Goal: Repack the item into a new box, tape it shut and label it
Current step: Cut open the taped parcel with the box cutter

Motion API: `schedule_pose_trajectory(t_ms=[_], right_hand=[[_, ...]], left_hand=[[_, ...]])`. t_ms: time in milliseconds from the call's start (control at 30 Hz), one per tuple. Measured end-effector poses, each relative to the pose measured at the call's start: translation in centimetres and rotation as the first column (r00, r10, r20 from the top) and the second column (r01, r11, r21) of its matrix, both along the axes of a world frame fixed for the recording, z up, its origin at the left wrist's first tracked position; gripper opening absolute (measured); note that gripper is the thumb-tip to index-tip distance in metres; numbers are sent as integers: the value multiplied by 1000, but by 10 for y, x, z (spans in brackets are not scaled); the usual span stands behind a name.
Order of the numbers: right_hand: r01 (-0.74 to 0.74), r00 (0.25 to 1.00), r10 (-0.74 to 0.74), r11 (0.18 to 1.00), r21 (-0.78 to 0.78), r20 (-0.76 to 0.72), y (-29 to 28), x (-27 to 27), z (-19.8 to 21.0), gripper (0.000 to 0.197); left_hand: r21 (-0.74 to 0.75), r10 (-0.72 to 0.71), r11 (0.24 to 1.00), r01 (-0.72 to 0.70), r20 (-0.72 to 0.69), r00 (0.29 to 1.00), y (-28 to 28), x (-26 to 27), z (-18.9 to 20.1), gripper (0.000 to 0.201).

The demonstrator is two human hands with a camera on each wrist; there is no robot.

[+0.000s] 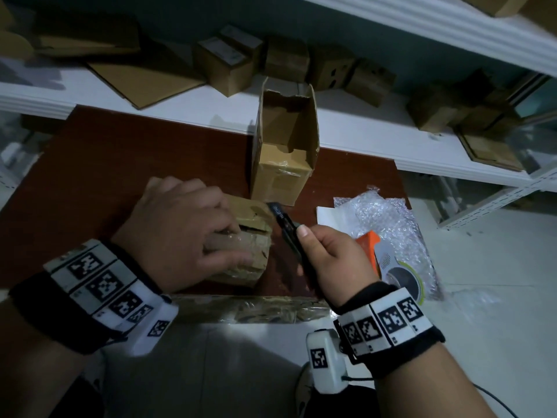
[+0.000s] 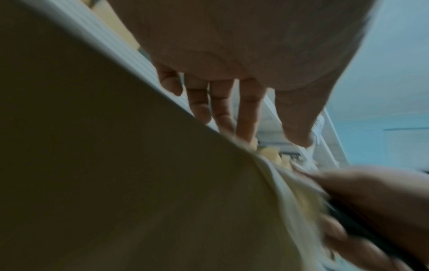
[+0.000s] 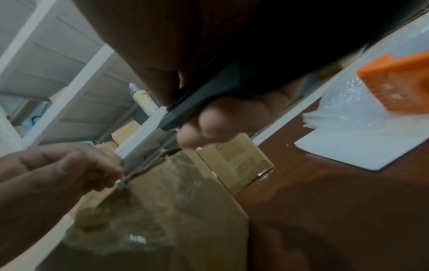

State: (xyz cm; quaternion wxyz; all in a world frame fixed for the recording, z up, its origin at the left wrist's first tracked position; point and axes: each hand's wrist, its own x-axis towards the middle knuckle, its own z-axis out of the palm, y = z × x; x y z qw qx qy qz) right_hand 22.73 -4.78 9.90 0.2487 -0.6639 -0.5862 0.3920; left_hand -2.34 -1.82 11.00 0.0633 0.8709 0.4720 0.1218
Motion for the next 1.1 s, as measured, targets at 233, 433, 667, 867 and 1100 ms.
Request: schedule_pose_trajectory(t_ms=[233, 433, 667, 867, 1100], right_hand=[[-128, 939, 132, 991, -34, 318, 1, 5, 0, 46], [-138, 885, 162, 987, -86, 436, 4, 0, 1, 48], [-119, 892, 141, 990, -78, 430, 6, -1, -3, 47], [-72, 912, 79, 997, -34, 403, 7, 3, -2, 49], [38, 985, -43, 999, 32, 164, 4, 4, -1, 57]], left_hand=[[-100, 37, 994, -37, -6, 999, -1, 8, -13, 69], [-136, 66, 989, -61, 28, 997, -2, 10, -12, 71], [-152, 134, 982, -115, 121, 984, -3, 10, -13, 79], [-123, 171, 982, -143, 260, 950, -4, 8, -14, 76], [-56, 170, 985, -161, 266, 949, -4, 9, -17, 68]])
